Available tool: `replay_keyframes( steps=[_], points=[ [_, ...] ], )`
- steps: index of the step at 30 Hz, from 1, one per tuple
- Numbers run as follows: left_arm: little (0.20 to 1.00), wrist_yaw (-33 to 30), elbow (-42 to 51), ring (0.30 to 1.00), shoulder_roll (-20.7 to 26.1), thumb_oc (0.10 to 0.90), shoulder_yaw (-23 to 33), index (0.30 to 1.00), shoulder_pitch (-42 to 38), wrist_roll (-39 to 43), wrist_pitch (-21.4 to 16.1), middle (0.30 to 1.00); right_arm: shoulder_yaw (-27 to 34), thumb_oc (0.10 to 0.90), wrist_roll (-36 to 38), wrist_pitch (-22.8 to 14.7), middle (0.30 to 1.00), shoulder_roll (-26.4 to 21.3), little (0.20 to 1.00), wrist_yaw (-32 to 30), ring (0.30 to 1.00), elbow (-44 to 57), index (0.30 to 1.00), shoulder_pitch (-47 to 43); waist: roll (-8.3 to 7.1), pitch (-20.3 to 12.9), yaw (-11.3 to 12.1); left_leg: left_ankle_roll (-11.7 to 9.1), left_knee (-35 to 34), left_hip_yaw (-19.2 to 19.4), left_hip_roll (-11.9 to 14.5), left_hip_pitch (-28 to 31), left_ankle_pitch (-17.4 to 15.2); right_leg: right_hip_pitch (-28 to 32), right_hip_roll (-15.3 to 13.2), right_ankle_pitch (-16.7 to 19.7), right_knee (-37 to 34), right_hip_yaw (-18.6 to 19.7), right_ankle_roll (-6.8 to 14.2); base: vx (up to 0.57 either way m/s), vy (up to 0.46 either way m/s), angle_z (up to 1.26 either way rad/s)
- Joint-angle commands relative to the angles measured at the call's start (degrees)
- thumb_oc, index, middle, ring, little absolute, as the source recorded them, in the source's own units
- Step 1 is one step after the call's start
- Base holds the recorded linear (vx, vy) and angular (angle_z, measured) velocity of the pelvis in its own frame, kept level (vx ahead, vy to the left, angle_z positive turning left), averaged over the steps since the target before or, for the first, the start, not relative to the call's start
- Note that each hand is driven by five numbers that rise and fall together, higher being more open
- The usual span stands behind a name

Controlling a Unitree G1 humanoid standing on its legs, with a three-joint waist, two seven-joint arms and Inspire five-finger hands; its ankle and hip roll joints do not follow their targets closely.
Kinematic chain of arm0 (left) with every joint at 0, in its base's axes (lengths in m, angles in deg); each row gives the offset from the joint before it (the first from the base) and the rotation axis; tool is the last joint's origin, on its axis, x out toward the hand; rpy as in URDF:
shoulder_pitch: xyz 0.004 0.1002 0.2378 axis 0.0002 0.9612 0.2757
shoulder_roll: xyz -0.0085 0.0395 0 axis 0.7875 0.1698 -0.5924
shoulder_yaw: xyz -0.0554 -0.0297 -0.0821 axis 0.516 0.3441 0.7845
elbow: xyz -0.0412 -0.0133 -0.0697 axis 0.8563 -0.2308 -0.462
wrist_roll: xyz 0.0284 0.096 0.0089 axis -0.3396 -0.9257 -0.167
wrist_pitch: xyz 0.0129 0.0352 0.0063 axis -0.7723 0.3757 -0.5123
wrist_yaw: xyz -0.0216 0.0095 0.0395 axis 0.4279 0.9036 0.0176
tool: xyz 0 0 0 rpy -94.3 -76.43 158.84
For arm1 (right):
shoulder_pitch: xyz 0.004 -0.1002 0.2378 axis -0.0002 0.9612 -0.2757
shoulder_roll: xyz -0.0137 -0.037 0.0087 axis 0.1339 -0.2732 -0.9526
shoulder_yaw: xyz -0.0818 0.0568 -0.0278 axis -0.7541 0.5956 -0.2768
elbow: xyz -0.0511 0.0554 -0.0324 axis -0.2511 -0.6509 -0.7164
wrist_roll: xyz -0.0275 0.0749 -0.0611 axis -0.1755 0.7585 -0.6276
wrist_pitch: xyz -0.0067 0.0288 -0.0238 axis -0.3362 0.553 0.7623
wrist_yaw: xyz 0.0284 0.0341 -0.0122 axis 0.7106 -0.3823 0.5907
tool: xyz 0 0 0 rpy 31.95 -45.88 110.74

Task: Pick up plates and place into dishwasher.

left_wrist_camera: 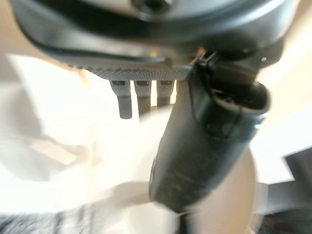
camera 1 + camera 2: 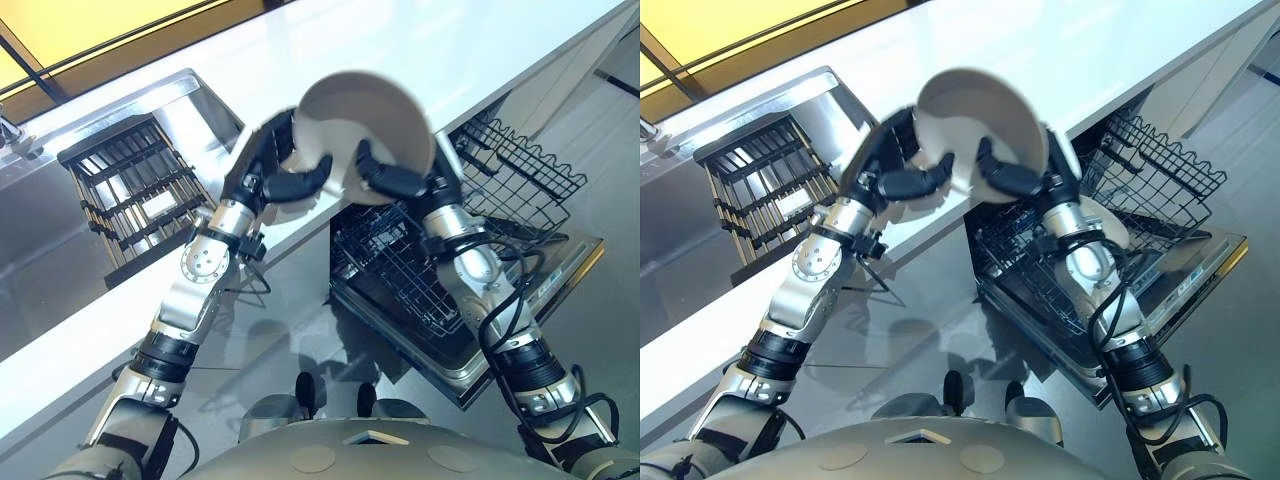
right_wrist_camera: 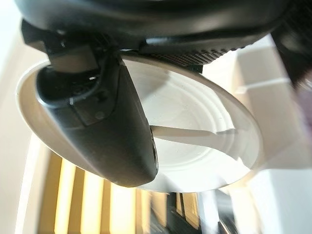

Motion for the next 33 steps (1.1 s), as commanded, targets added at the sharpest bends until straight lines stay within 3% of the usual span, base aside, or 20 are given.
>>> replay_keyframes(
  steps=[1, 7, 14, 19, 23, 33],
  points=[
    [0.900, 0.3, -3.1, 0.900, 2.0, 0.800, 4.7, 0.900, 2.3, 5.1, -1.6, 0.900, 13.0, 0.100, -4.1, -13.5, 0.300, -0.8, 0.200, -7.1, 0.300, 0.9, 0.300, -6.2, -0.13, -7.0, 0.9, -0.9, 2.3, -0.1, 0.1, -0.2, -7.1, -4.1, 2.6, -5.4, 5.5, -2.9, 1.8, 0.04, 0.021, 0.04],
    [0.900, -2.5, -2.0, 0.900, 3.2, 0.800, 14.6, 0.900, 5.6, 6.6, -3.8, 0.900, 19.9, 0.100, -5.8, -15.3, 0.300, -1.7, 0.200, -8.4, 0.300, -2.9, 0.300, -0.1, -0.05, -6.9, 1.1, -0.9, 1.9, -0.3, 0.0, -0.5, -6.4, -4.5, 2.2, -5.1, 5.5, -3.4, 1.8, 0.03, 0.025, -0.03],
    [0.900, -9.5, -3.3, 0.900, 3.8, 0.800, 23.8, 0.900, 8.2, 4.6, -8.8, 0.900, 23.8, 0.100, -11.6, -11.5, 0.300, -2.1, 0.200, -5.8, 0.300, -7.9, 0.300, 7.0, 0.24, -6.3, 0.4, -0.8, 1.4, 0.0, -0.1, -0.1, -6.0, -4.9, 1.7, -5.2, 6.0, -3.2, 1.9, 0.03, 0.065, 0.00],
    [0.900, -18.4, -3.4, 0.900, 5.2, 0.800, 28.1, 0.900, 8.8, -2.9, -16.1, 0.900, 23.8, 0.100, -20.3, -6.9, 0.300, -3.0, 0.200, -2.4, 0.300, -11.9, 0.300, 10.5, 0.41, -5.7, -0.5, -0.8, 1.1, 0.3, -0.2, 0.1, -5.9, -5.3, 1.4, -5.5, 6.8, -3.0, 1.9, 0.02, 0.075, 0.04],
    [0.900, -23.3, -1.1, 0.900, 6.5, 0.800, 31.4, 0.900, 8.9, -6.0, -20.3, 0.900, 23.4, 0.100, -25.3, -5.6, 0.300, -3.2, 0.200, 1.7, 0.300, -12.7, 0.300, 12.9, 0.55, -5.2, -1.0, -0.7, 0.9, 0.3, -0.3, 0.1, -5.8, -5.8, 1.1, -5.5, 7.3, -2.8, 1.9, 0.02, 0.060, 0.01],
    [0.900, -28.5, 2.6, 0.900, 5.7, 0.800, 33.7, 0.900, 10.4, -7.8, -23.9, 0.900, 18.1, 0.100, -33.4, -2.8, 0.300, -2.2, 0.200, 6.4, 0.300, -9.2, 0.300, 16.6, 1.61, -4.0, -1.3, -0.7, 1.1, 0.0, -0.8, -0.9, -5.5, -7.4, 0.4, -5.5, 8.3, -2.4, 2.2, -0.02, 0.054, -0.01]
  ],
)
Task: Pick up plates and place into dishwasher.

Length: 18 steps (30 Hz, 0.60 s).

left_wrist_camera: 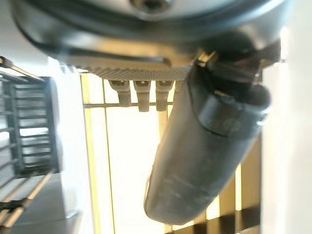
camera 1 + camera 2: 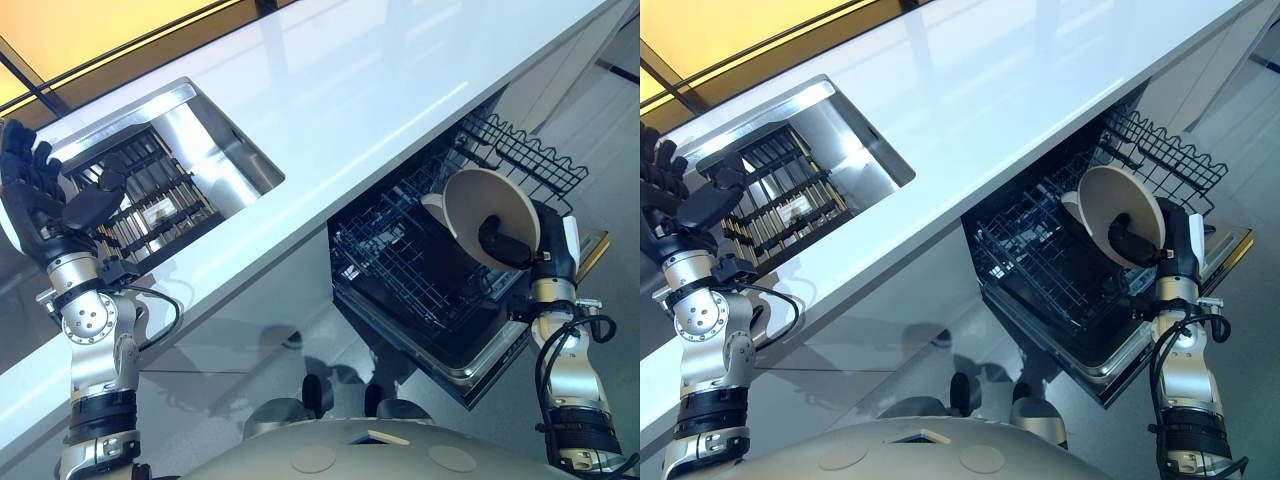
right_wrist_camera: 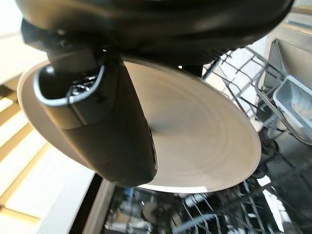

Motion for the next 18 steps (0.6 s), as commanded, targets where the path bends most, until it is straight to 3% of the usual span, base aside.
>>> replay_keyframes(
  steps=[1, 11, 18],
  points=[
    [0.900, -1.0, 3.9, 0.900, 5.9, 0.800, 2.5, 0.900, -1.7, -2.3, -7.2, 0.900, -1.1, 0.100, -4.0, -2.3, 0.300, -2.1, 0.200, -0.1, 0.300, 7.0, 0.300, -3.3, 0.54, -3.1, 0.3, -0.8, 1.4, 0.6, -0.9, 0.1, -5.6, -6.3, 0.6, -5.5, 8.4, -1.4, 2.2, -0.02, 0.060, 0.01],
    [0.900, -2.1, 5.6, 0.900, 6.4, 0.800, 0.2, 0.900, -1.3, -2.2, -8.0, 0.900, -11.0, 0.100, -10.2, 6.5, 0.300, -0.2, 0.200, -3.3, 0.300, -0.4, 0.300, -3.6, 1.37, -1.8, 1.5, -0.8, 0.9, -0.8, -1.4, 0.1, -5.1, -6.4, 0.1, -5.9, 9.2, -1.7, 2.4, -0.01, 0.045, 0.06],
    [0.900, 4.7, 7.6, 0.900, 8.0, 0.800, -3.2, 0.900, -2.0, 1.3, -5.7, 0.900, -16.5, 0.100, -11.7, 11.9, 0.300, 2.1, 0.200, -11.6, 0.300, -8.7, 0.300, -5.3, 2.67, -0.9, 2.9, -0.7, 1.5, -1.9, -1.9, -0.5, -4.8, -6.9, -0.6, -5.9, 10.2, -2.0, 2.5, -0.02, 0.037, 0.15]
  ],
)
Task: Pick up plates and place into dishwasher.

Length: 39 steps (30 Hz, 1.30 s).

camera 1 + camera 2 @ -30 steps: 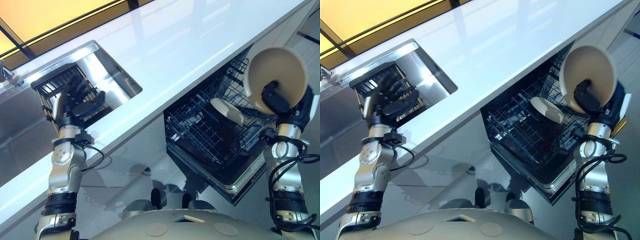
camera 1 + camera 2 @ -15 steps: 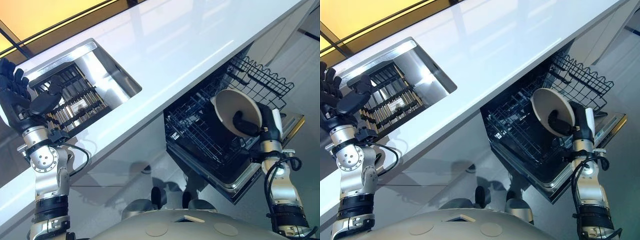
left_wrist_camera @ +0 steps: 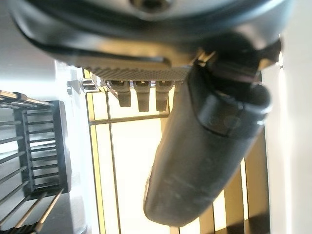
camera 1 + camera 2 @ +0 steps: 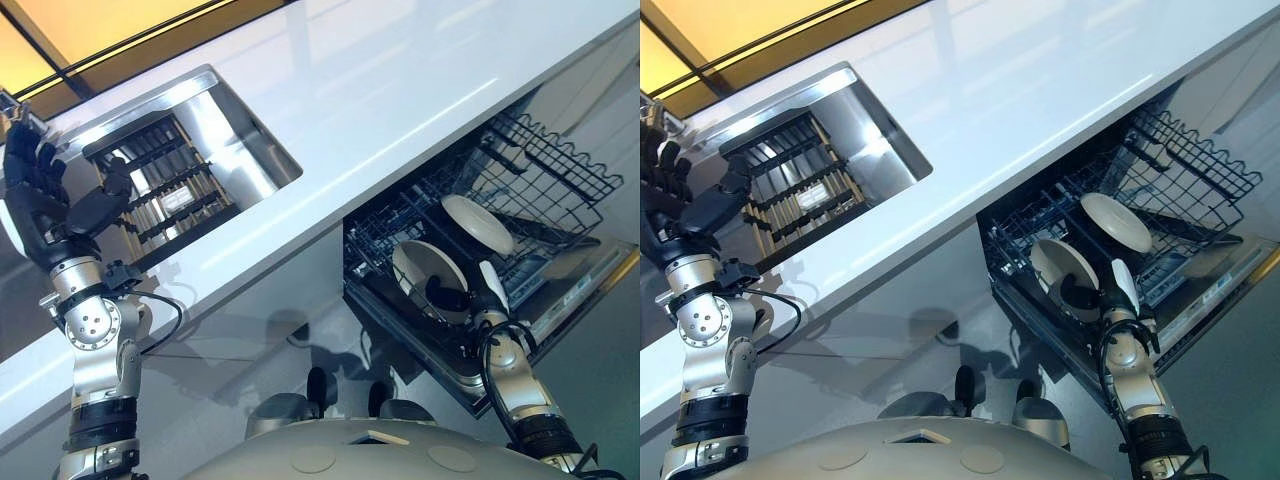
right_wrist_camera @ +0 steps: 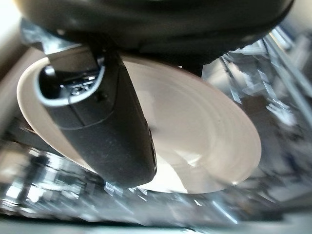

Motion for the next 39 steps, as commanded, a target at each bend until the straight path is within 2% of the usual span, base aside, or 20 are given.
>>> replay_keyframes(
  steps=[1, 2, 3, 4, 5, 8, 11, 14, 16, 20, 23, 24, 26, 27, 28, 30, 34, 39],
  points=[
    [0.900, 3.8, 6.8, 0.900, 7.0, 0.800, -0.5, 0.900, -3.9, 0.9, -4.9, 0.900, -2.4, 0.100, -2.7, 1.4, 0.300, -1.0, 0.200, -7.2, 0.300, -1.8, 0.300, -5.5, 1.37, -1.9, 1.2, -0.8, 1.5, 1.0, -1.3, 0.7, -5.7, -7.1, -0.4, -5.7, 10.3, 0.1, 2.2, -0.01, 0.034, 0.06],
    [0.900, 4.5, 6.9, 0.900, 7.4, 0.800, -0.9, 0.900, -3.9, 1.5, -4.5, 0.900, -2.9, 0.100, -2.4, 2.0, 0.300, -1.0, 0.200, -8.2, 0.300, -3.0, 0.300, -5.8, 1.62, -1.9, 1.4, -0.8, 1.6, 0.9, -1.4, 0.7, -5.6, -7.1, -0.5, -5.7, 10.5, 0.0, 2.3, -0.01, 0.047, 0.13],
    [0.900, 5.2, 6.9, 0.900, 7.7, 0.800, -1.2, 0.900, -3.8, 2.1, -4.1, 0.900, -3.4, 0.306, -1.9, 2.7, 0.476, -1.0, 0.406, -9.3, 0.476, -4.2, 0.476, -6.2, 1.95, -1.8, 1.7, -0.8, 1.6, 0.7, -1.5, 0.7, -5.6, -7.1, -0.6, -5.8, 10.6, -0.1, 2.3, 0.00, 0.042, 0.15],
    [0.900, 5.5, 6.9, 0.900, 7.7, 0.800, -1.4, 0.900, -3.8, 2.2, -3.8, 0.900, -3.5, 0.696, -1.7, 3.0, 0.811, -1.0, 0.796, -9.7, 0.811, -4.6, 0.811, -6.4, 2.10, -1.8, 1.8, -0.8, 1.6, 0.6, -1.5, 0.6, -5.5, -7.1, -0.7, -5.8, 10.7, -0.1, 2.3, -0.01, 0.040, 0.17],
    [0.900, 6.0, 6.9, 0.900, 7.9, 0.800, -1.8, 0.900, -3.8, 2.3, -3.4, 0.900, -3.8, 0.800, -1.2, 3.2, 0.900, -1.1, 0.900, -10.4, 0.900, -5.4, 0.900, -6.8, 2.35, -1.6, 2.0, -0.8, 1.6, 0.5, -1.6, 0.6, -5.5, -7.2, -0.7, -5.8, 10.9, -0.1, 2.3, -0.01, 0.027, 0.13],
    [0.900, 7.5, 6.7, 0.900, 8.1, 0.800, -2.6, 0.900, -3.8, 3.6, -2.6, 0.900, -4.5, 0.800, 1.1, 2.7, 0.900, -0.7, 0.900, -13.1, 0.900, -5.7, 0.900, -8.1, 2.83, -1.4, 2.6, -0.6, 1.7, -0.1, -1.8, 0.6, -5.5, -7.3, -0.9, -5.8, 11.3, -0.2, 2.2, -0.01, 0.017, 0.10],
    [0.900, 9.0, 5.8, 0.900, 8.1, 0.800, -3.3, 0.900, -3.6, 3.8, -2.3, 0.900, -4.2, 0.800, 1.9, -1.6, 0.900, 0.0, 0.900, -17.2, 0.900, -2.9, 0.900, -9.2, 3.05, -1.2, 2.8, -0.4, 1.8, -0.3, -2.0, 0.6, -5.6, -7.6, -1.0, -5.8, 11.7, -0.3, 2.3, -0.02, 0.003, 0.07],
    [0.900, 10.0, 5.0, 0.900, 7.7, 0.800, -3.8, 0.900, -3.7, 4.0, -2.0, 0.900, -2.7, 0.800, 3.0, -4.7, 0.900, 0.2, 0.900, -18.6, 0.900, 0.2, 0.900, -9.9, 3.08, -1.2, 2.6, -0.2, 1.5, 0.0, -2.0, 0.7, -5.7, -7.6, -1.0, -5.7, 11.5, -0.2, 2.4, -0.02, 0.000, 0.11],
    [0.900, 10.6, 4.4, 0.900, 7.3, 0.800, -3.9, 0.900, -3.5, 3.4, -1.7, 0.900, -1.0, 0.800, 3.6, -8.8, 0.900, 0.0, 0.900, -19.3, 0.900, 3.0, 0.900, -10.5, 3.00, -1.3, 2.3, 0.0, 1.4, 0.3, -2.0, 0.8, -5.8, -7.6, -1.0, -5.6, 11.2, 0.0, 2.4, -0.02, -0.008, 0.08],
    [0.900, 12.8, 2.7, 0.900, 6.7, 0.800, -4.0, 0.900, -3.1, 2.8, -1.2, 0.900, 2.8, 0.800, 4.7, -17.7, 0.900, -0.4, 0.900, -17.6, 0.900, 9.6, 0.900, -11.7, 2.53, -1.6, 1.8, 0.3, 1.4, 1.0, -2.1, 1.0, -6.3, -7.3, -0.8, -5.4, 10.4, 0.4, 2.6, -0.01, -0.012, 0.00],
    [0.900, 14.3, 1.0, 0.900, 6.3, 0.800, -3.9, 0.900, -2.8, 2.2, -1.3, 0.900, 4.8, 0.800, 10.2, -20.9, 0.900, -0.5, 0.900, -13.5, 0.900, 12.0, 0.900, -12.0, 2.22, -1.8, 1.4, 0.4, 1.4, 1.5, -2.1, 1.3, -6.6, -7.1, -0.6, -5.4, 10.1, 0.8, 2.7, 0.00, -0.013, -0.03],
    [0.900, 14.8, 0.4, 0.900, 6.2, 0.800, -3.5, 0.900, -2.6, 2.2, -1.2, 0.900, 6.1, 0.800, 14.1, -21.6, 0.900, -0.4, 0.900, -10.6, 0.900, 12.7, 0.900, -11.8, 1.99, -2.0, 1.1, 0.5, 1.3, 1.8, -2.0, 1.4, -6.7, -6.9, -0.5, -5.4, 9.9, 0.9, 2.7, 0.01, -0.051, -0.11],
    [0.900, 15.5, -0.1, 0.900, 6.0, 0.800, -2.6, 0.900, -2.1, 2.4, -0.9, 0.900, 7.9, 0.800, 19.4, -21.9, 0.900, 0.1, 0.900, -7.0, 0.900, 13.8, 0.900, -11.0, 1.50, -2.2, 0.7, 0.5, 1.2, 2.3, -1.9, 1.6, -6.9, -6.8, -0.3, -5.5, 9.6, 1.2, 2.7, 0.01, -0.075, -0.09],
    [0.900, 15.7, -0.6, 0.900, 5.6, 0.800, -1.9, 0.900, -1.6, 2.3, -0.9, 0.900, 9.6, 0.800, 26.1, -21.2, 0.900, 1.0, 0.900, -2.8, 0.900, 14.7, 0.900, -10.0, 1.01, -2.3, 0.1, 0.6, 1.3, 2.8, -1.7, 1.8, -7.1, -6.7, -0.1, -5.5, 9.4, 1.4, 2.7, 0.01, -0.077, -0.04],
    [0.900, 15.8, -0.7, 0.900, 5.6, 0.800, -1.8, 0.900, -1.5, 2.4, -0.9, 0.900, 9.8, 0.800, 27.0, -21.0, 0.900, 1.1, 0.900, -2.5, 0.900, 14.9, 0.900, -9.8, 0.94, -2.3, 0.1, 0.6, 1.3, 2.9, -1.7, 1.8, -7.1, -6.6, -0.1, -5.5, 9.4, 1.5, 2.7, 0.01, -0.101, -0.06],
    [0.900, 15.9, -1.3, 0.900, 5.3, 0.800, -1.0, 0.900, -0.8, 2.3, -0.7, 0.900, 12.1, 0.800, 34.1, -19.8, 0.900, 2.1, 0.900, 1.1, 0.900, 15.2, 0.900, -8.1, 0.40, -2.5, -0.8, 0.6, 1.1, 3.6, -1.4, 2.0, -7.2, -6.5, 0.3, -5.4, 9.0, 1.7, 2.7, 0.01, -0.094, -0.11],
    [0.900, 15.8, -2.5, 0.900, 5.2, 0.800, -0.2, 0.900, -0.4, 2.4, -0.7, 0.900, 14.7, 0.800, 40.9, -19.8, 0.900, 3.1, 0.900, 2.4, 0.900, 14.5, 0.900, -6.3, -0.21, -2.6, -1.7, 0.6, 1.1, 4.5, -1.1, 2.3, -7.4, -6.4, 0.7, -5.4, 8.7, 2.1, 2.8, 0.01, -0.082, -0.17],
    [0.900, 15.1, -4.9, 0.900, 5.6, 0.800, 0.1, 0.900, -0.6, 2.6, -1.0, 0.900, 18.1, 0.800, 44.8, -21.4, 0.900, 3.0, 0.900, -1.1, 0.900, 12.2, 0.900, -4.8, -0.42, -2.6, -3.1, 0.3, 1.0, 5.7, -0.6, 2.6, -7.5, -6.5, 1.2, -5.4, 8.5, 2.8, 2.8, 0.02, -0.087, -0.21]
  ],
)
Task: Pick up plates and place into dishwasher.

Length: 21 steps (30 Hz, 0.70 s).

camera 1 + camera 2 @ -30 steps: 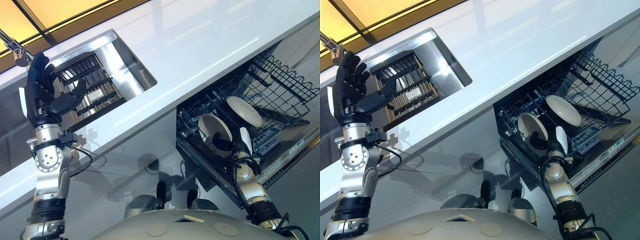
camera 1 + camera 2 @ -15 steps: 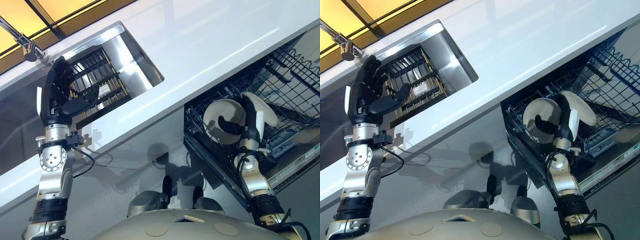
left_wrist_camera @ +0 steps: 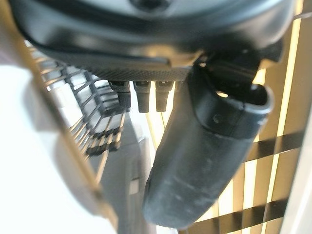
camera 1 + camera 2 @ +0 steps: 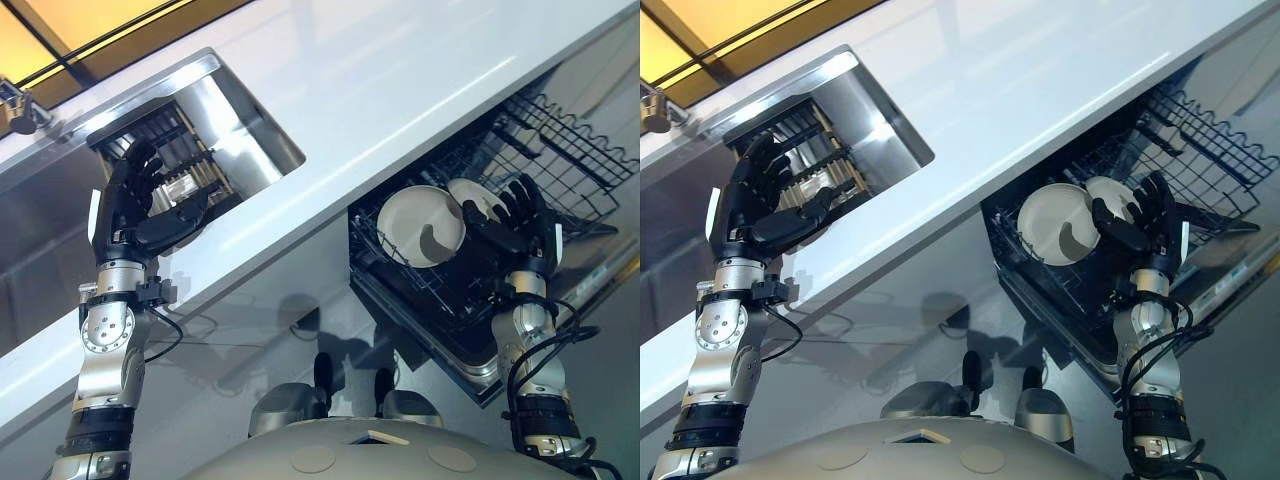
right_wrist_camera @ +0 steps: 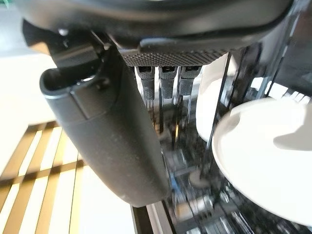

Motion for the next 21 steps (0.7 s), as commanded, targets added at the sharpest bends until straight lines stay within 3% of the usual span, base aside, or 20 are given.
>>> replay_keyframes(
  steps=[1, 5, 11, 16, 21],
  points=[
    [0.900, -0.9, -1.6, 0.900, 2.8, 0.800, 5.5, 0.900, -3.3, 0.5, -5.0, 0.900, 5.2, 0.800, 2.6, -7.4, 0.900, -1.6, 0.900, -3.3, 0.900, 3.0, 0.900, -2.0, -0.41, -5.5, -1.8, 0.3, 0.9, 1.2, -1.2, 2.4, -8.0, -5.7, 0.8, -5.4, 8.2, -0.8, 2.7, 0.04, -0.096, -0.15],
    [0.900, -1.9, -3.8, 0.900, 3.3, 0.800, 4.7, 0.900, -4.3, 0.1, -5.2, 0.900, 8.0, 0.800, 4.5, -8.7, 0.900, -2.7, 0.900, -6.3, 0.900, -2.2, 0.900, -1.8, 0.23, -5.1, -2.7, -0.1, 0.6, 1.8, -1.0, 2.3, -7.9, -6.0, 1.0, -5.5, 8.4, -0.5, 2.8, 0.04, -0.080, -0.18],
    [0.900, -4.5, -6.2, 0.900, 4.2, 0.800, 2.9, 0.900, -6.7, -0.8, -3.7, 0.900, 7.6, 0.800, 9.0, -8.3, 0.900, -6.6, 0.900, 0.4, 0.900, -10.8, 0.900, -3.3, 3.43, -3.1, -3.1, -0.6, 2.3, 1.6, -1.0, 0.7, -7.4, -8.8, 0.0, -7.1, 12.9, -0.5, 2.2, 0.02, -0.037, -0.05],
    [0.900, -6.1, -6.8, 0.900, 5.0, 0.800, 2.5, 0.900, -9.6, 3.1, -3.2, 0.900, 6.4, 0.800, 10.9, -6.6, 0.900, -10.5, 0.900, 7.6, 0.900, -16.9, 0.900, -6.6, 7.01, 1.1, -3.0, -1.3, 5.3, 0.8, -1.6, -3.3, -6.7, -14.3, -1.2, -9.7, 20.3, -0.6, 0.9, -0.09, -0.013, -0.13],
    [0.900, -6.4, -7.3, 0.900, 5.8, 0.800, 2.3, 0.900, -11.2, 3.9, -3.4, 0.900, 5.4, 0.800, 9.9, -6.2, 0.900, -12.8, 0.900, 9.8, 0.900, -19.8, 0.900, -8.9, 8.86, 3.3, -2.5, -1.9, 6.9, -0.2, -2.1, -6.1, -5.9, -17.9, -1.9, -11.4, 24.9, -1.4, -0.4, -0.05, -0.016, 0.05]
  ],
)
